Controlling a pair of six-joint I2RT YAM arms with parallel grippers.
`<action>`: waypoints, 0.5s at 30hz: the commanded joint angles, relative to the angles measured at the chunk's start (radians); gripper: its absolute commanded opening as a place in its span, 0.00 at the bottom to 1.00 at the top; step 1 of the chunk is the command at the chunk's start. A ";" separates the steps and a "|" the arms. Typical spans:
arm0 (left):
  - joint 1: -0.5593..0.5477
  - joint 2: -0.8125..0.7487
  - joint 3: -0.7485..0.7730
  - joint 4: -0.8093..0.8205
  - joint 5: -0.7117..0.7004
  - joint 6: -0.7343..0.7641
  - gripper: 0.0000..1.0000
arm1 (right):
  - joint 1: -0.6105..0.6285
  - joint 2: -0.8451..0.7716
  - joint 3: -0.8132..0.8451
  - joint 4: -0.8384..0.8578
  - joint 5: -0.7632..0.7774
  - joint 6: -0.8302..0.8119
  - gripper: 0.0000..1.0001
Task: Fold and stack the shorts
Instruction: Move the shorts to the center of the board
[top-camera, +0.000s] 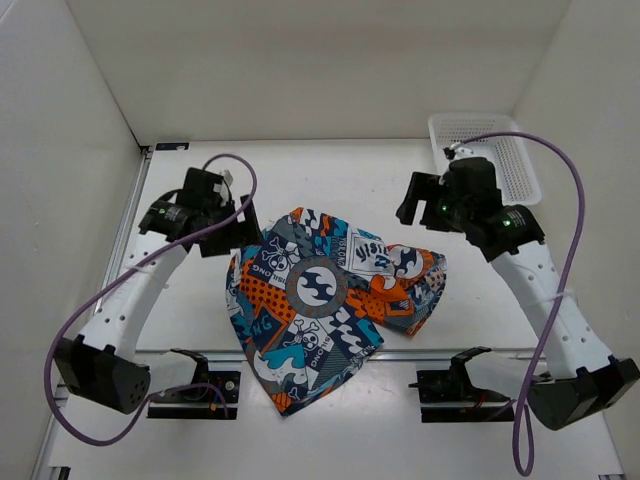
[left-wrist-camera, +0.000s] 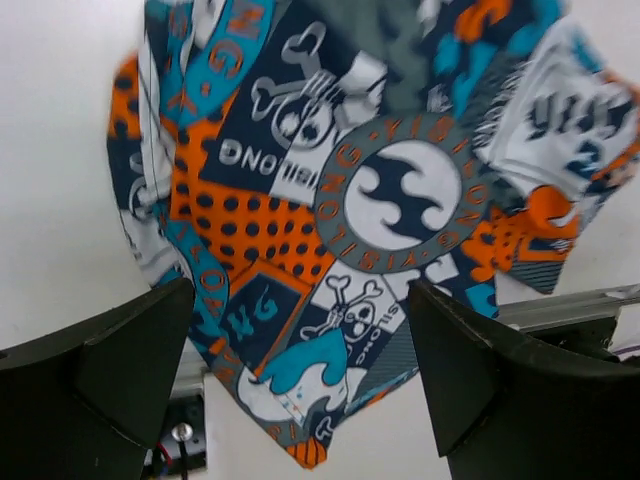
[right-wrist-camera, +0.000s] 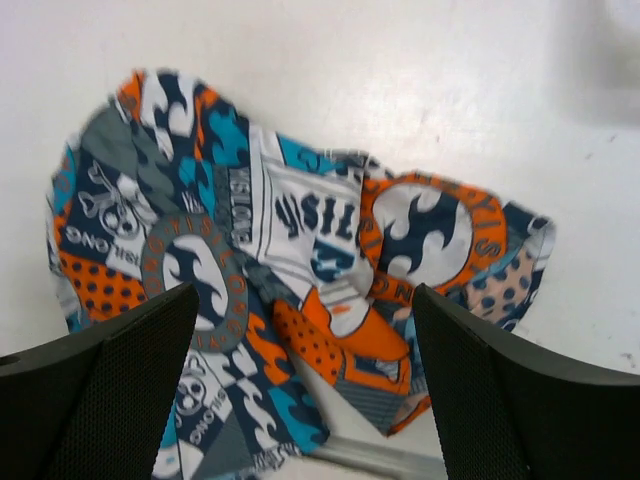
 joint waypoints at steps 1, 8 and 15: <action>0.005 0.021 -0.091 0.027 -0.048 -0.116 1.00 | 0.001 0.062 -0.079 -0.055 -0.107 0.003 0.91; 0.254 0.191 -0.231 0.217 0.004 -0.142 1.00 | 0.202 0.108 -0.141 -0.045 -0.069 0.110 0.95; 0.279 0.494 -0.128 0.272 0.108 -0.139 1.00 | 0.311 0.117 -0.251 -0.035 -0.009 0.237 1.00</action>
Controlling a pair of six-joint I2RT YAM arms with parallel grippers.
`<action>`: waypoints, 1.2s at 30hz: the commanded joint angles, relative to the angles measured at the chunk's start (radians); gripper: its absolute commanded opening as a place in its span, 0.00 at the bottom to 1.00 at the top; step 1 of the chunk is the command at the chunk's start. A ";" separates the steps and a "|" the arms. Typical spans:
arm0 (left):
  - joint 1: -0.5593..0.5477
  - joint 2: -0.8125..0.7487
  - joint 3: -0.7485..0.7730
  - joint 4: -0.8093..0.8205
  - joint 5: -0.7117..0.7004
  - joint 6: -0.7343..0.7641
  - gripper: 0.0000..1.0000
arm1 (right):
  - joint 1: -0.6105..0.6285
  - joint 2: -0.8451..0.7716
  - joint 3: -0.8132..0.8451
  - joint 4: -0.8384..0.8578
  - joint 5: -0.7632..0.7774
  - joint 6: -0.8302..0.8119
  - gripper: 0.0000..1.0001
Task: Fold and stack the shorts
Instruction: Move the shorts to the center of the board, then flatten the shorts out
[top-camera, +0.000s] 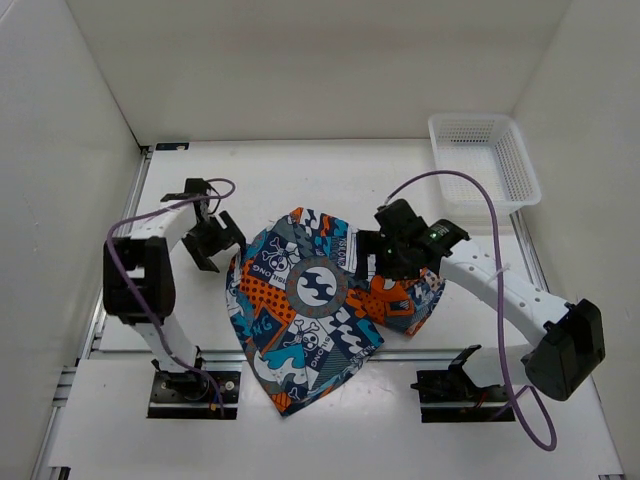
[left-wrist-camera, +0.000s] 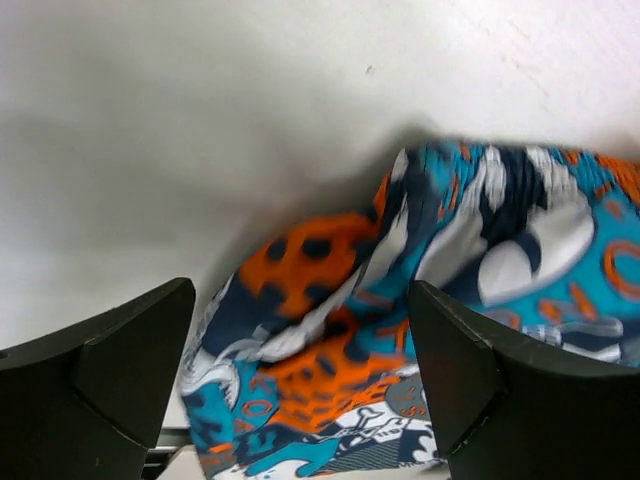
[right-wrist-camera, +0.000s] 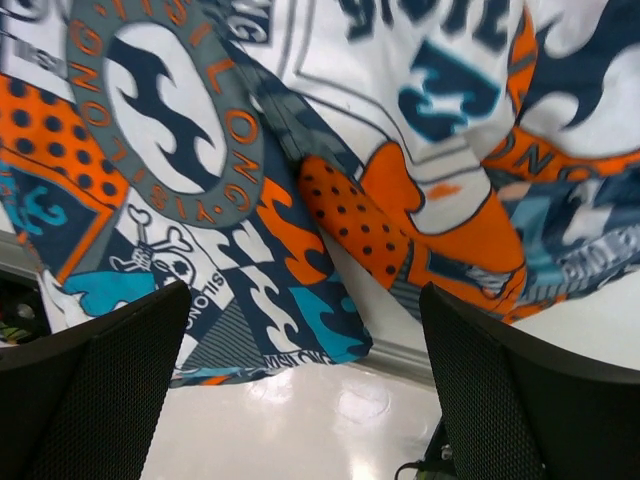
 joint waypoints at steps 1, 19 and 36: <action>-0.005 0.077 0.067 0.067 0.119 -0.005 0.98 | 0.029 -0.013 -0.042 -0.003 0.034 0.086 1.00; -0.052 0.114 1.046 -0.229 0.091 0.131 0.10 | -0.073 -0.052 0.258 -0.104 0.275 0.013 1.00; -0.732 0.033 0.747 -0.275 0.081 -0.017 0.86 | -0.595 -0.207 0.165 -0.112 0.095 -0.145 1.00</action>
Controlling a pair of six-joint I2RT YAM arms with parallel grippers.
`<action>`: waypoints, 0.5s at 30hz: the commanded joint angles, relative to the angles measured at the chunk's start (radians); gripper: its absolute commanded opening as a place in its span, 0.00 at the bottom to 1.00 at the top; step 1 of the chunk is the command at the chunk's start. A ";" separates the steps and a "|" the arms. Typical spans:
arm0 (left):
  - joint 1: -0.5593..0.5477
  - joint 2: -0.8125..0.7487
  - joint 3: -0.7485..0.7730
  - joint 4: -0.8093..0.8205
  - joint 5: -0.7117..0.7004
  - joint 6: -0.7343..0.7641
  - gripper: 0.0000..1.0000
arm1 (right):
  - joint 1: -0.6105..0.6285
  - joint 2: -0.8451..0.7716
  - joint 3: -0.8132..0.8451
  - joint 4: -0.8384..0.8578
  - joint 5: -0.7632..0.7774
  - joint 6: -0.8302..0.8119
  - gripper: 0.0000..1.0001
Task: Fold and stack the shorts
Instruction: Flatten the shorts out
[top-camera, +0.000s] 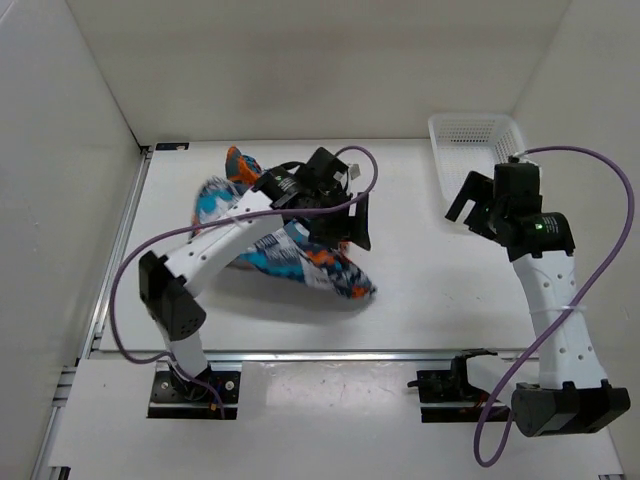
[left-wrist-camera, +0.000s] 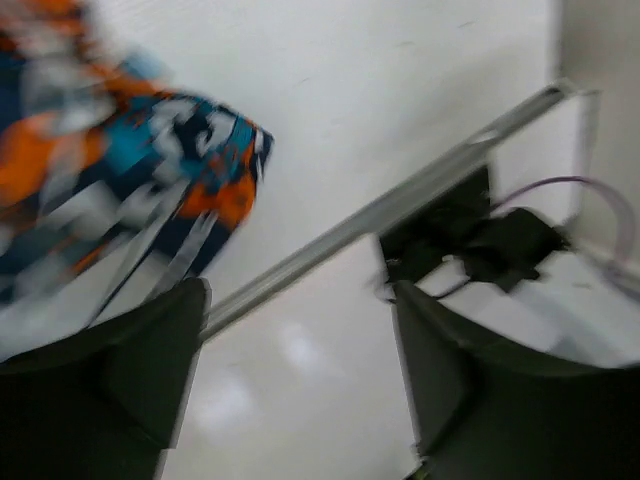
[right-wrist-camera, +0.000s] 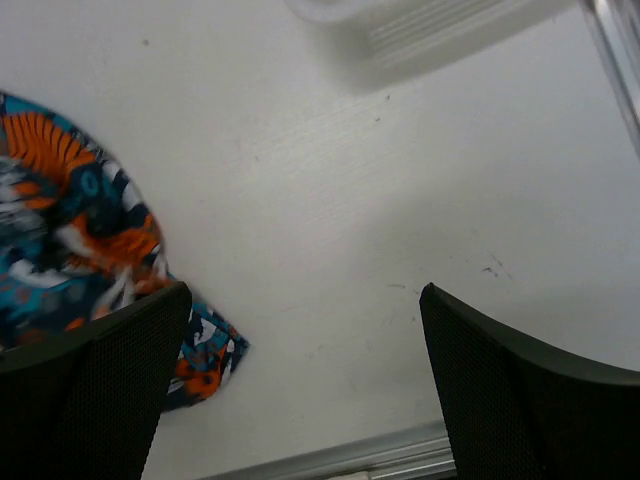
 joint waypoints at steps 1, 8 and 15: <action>0.098 -0.065 0.079 -0.124 -0.087 -0.014 1.00 | -0.011 0.001 -0.076 0.002 -0.102 -0.031 1.00; 0.423 -0.265 -0.090 -0.107 -0.089 0.015 0.91 | -0.011 -0.045 -0.218 0.046 -0.198 0.001 1.00; 0.827 -0.452 -0.585 -0.118 0.008 0.094 0.82 | 0.083 -0.085 -0.533 0.204 -0.483 0.181 0.93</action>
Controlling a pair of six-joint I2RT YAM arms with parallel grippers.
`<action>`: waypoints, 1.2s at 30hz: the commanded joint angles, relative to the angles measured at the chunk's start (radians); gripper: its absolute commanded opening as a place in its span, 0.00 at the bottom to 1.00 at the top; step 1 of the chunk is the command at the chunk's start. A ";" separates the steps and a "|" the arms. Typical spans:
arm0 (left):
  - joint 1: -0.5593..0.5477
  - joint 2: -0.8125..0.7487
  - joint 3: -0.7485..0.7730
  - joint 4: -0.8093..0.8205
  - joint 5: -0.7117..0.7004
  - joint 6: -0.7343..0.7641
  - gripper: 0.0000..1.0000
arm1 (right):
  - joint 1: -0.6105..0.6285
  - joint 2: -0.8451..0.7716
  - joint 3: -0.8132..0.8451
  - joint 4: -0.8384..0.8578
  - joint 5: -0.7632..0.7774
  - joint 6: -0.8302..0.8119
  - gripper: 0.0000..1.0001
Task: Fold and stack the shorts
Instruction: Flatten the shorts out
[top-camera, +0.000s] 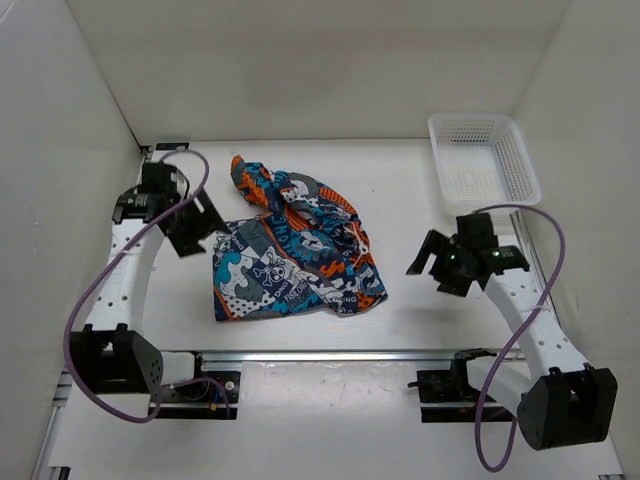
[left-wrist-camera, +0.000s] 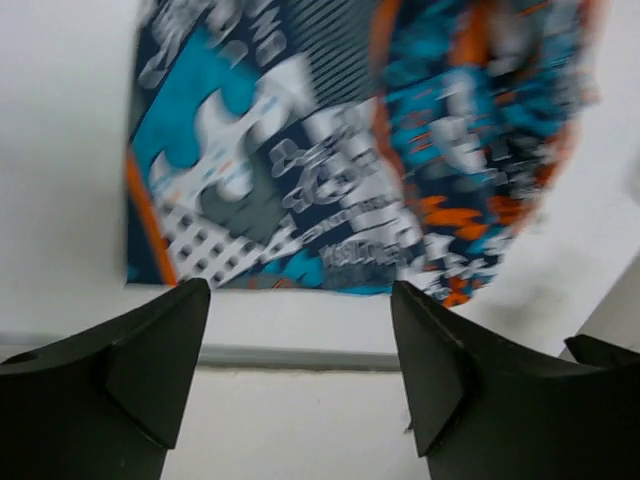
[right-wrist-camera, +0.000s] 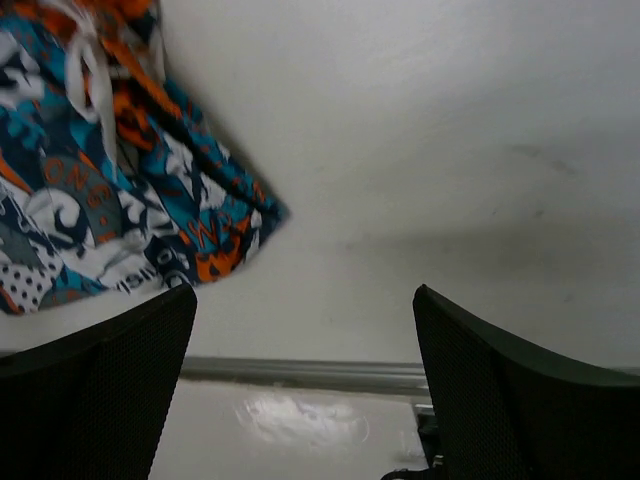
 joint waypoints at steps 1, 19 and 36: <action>0.072 -0.066 -0.219 -0.038 0.056 0.013 0.84 | 0.087 -0.045 -0.135 0.123 -0.186 0.128 0.93; 0.251 -0.180 -0.810 0.198 0.132 -0.213 0.98 | 0.282 0.266 -0.289 0.514 -0.229 0.319 0.85; 0.251 0.124 -0.761 0.290 0.045 -0.232 0.44 | 0.308 0.469 -0.235 0.575 -0.123 0.357 0.31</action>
